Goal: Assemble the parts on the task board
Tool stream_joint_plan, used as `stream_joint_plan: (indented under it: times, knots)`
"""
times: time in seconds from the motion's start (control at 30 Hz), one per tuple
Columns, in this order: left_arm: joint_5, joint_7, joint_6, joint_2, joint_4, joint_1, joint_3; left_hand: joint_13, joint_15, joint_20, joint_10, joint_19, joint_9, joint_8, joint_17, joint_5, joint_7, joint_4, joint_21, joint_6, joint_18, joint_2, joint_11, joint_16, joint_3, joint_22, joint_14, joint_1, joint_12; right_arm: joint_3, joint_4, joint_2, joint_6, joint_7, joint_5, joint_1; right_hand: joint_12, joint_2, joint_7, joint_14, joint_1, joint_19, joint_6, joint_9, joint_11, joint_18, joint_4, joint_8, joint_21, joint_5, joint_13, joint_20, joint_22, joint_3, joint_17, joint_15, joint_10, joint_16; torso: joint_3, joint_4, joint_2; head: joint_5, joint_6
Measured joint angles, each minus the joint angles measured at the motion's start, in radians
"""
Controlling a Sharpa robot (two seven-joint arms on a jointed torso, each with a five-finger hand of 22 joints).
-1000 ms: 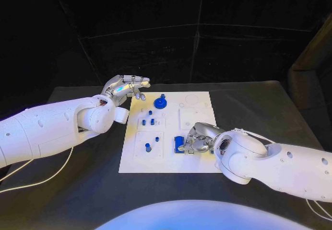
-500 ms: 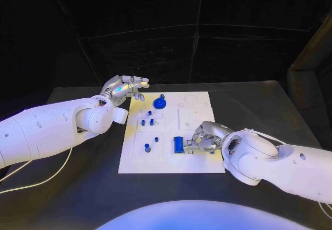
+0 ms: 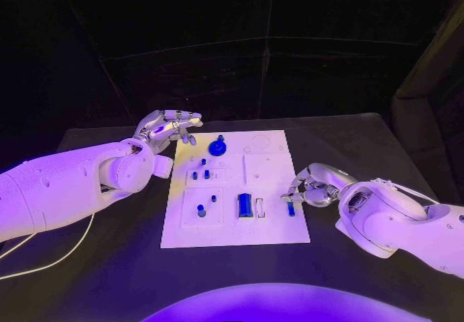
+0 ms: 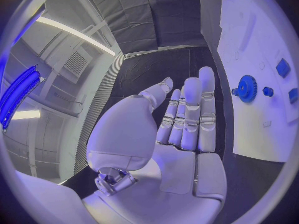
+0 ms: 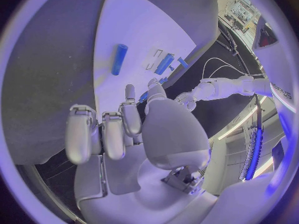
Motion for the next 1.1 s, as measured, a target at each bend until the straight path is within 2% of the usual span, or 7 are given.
stream_joint_plan:
  times: [0.17,0.37,0.53,0.87,0.9,0.97,1.1]
  knots:
    - [0.0,0.0,0.001,0.0,0.0,0.0,-0.001,0.0,0.0,0.0,0.0,0.0,0.0,0.005,-0.001,0.0,0.0,0.0,0.0,0.0,0.0,0.0,0.0,0.0,0.0,0.0,0.0,0.0,0.0,0.0,-0.021,-0.003,0.046,-0.014,-0.013,0.0,-0.016,0.0,-0.001,0.0,0.0,0.0,0.014,-0.004,0.0,0.0,0.006,0.0,0.0,0.01,-0.001,0.0,0.0,-0.017,0.0,0.0,0.0,0.0,0.0003,0.0002,0.001,-0.006,0.002]
    - [0.0,0.0,0.003,0.0,0.001,0.0,-0.002,0.0,0.0,0.0,0.0,0.0,0.0,0.005,-0.001,0.0,0.0,0.0,0.0,0.0,0.0,0.0,0.0,0.0,0.0,0.0,0.0,0.0,0.0,-0.001,-0.041,0.01,0.114,-0.044,-0.028,0.0,-0.028,-0.001,-0.002,0.0,-0.001,0.0,0.031,-0.005,0.002,0.0,0.022,-0.005,0.0,0.01,-0.02,0.0,0.0,-0.039,0.0,0.0,-0.002,-0.004,0.0,0.0038,0.002,-0.008,-0.002]
    - [0.0,0.0,0.003,-0.002,0.001,0.0,-0.003,0.0,0.0,0.0,0.0,0.0,0.0,0.005,-0.001,0.0,0.0,0.0,0.0,0.0,0.0,0.0,0.0,0.0,0.0,0.0,0.0,0.0,0.0,-0.001,-0.057,0.027,0.17,-0.073,-0.04,-0.001,-0.055,-0.023,-0.002,0.0,-0.023,0.0,0.031,-0.007,0.003,0.0,0.043,-0.017,-0.012,-0.012,-0.041,0.0,0.0,-0.065,0.0,0.0,-0.011,-0.015,-0.0006,0.0038,0.002,-0.006,-0.003]
    - [0.0,-0.001,0.004,-0.002,0.002,0.0,-0.003,0.0,0.0,0.0,0.0,0.0,0.0,0.005,-0.001,0.0,0.0,0.0,0.0,0.0,0.0,0.0,0.0,0.0,0.0,0.0,0.0,0.0,0.0,0.003,-0.068,0.059,0.201,-0.097,-0.06,0.002,-0.055,-0.027,-0.003,0.0,-0.027,0.0,0.037,-0.004,0.003,0.0,0.044,-0.017,-0.012,-0.012,-0.038,0.0,0.0,-0.066,0.0,0.0,-0.011,-0.015,-0.0002,0.0039,0.002,-0.004,-0.005]
    - [0.0,-0.001,0.004,-0.002,0.002,0.0,-0.003,0.0,0.0,0.0,0.0,0.0,0.0,0.005,-0.001,0.0,0.0,0.0,0.0,0.0,0.0,0.0,0.0,0.0,0.0,0.0,0.0,0.0,0.0,0.003,-0.069,0.062,0.202,-0.098,-0.062,0.002,-0.055,-0.026,-0.003,0.0,-0.026,0.0,0.037,-0.004,0.003,0.0,0.044,-0.017,-0.012,-0.012,-0.038,0.0,0.0,-0.066,0.0,0.0,-0.011,-0.015,-0.0002,0.0041,0.002,-0.004,-0.005]
    - [0.0,-0.001,0.004,-0.002,0.002,0.0,-0.003,0.0,0.0,0.0,0.0,0.0,0.0,0.005,-0.001,0.0,0.0,0.0,0.0,0.0,0.0,0.0,0.0,0.0,0.0,0.0,0.0,0.0,0.0,0.003,-0.072,0.068,0.203,-0.101,-0.069,0.002,-0.055,-0.01,-0.003,0.0,-0.01,0.0,0.037,-0.004,0.003,0.0,0.04,-0.017,-0.012,-0.012,-0.037,0.0,0.0,-0.062,0.0,0.0,-0.011,-0.015,-0.0002,0.0044,0.001,-0.003,-0.006]
    - [0.0,-0.001,0.004,-0.002,0.002,0.0,-0.003,0.0,0.0,0.0,0.0,0.0,0.0,0.005,-0.001,0.0,0.0,0.0,0.0,0.0,0.0,0.0,0.0,0.0,0.0,0.0,0.0,0.0,0.0,0.003,-0.077,0.081,0.206,-0.108,-0.09,0.002,-0.062,0.006,-0.004,0.0,0.052,0.0,0.04,-0.004,0.004,0.0,0.01,-0.021,-0.016,-0.001,-0.035,0.0,0.0,-0.036,0.0,0.0,-0.011,-0.02,-0.0002,0.0044,0.001,-0.002,-0.008]
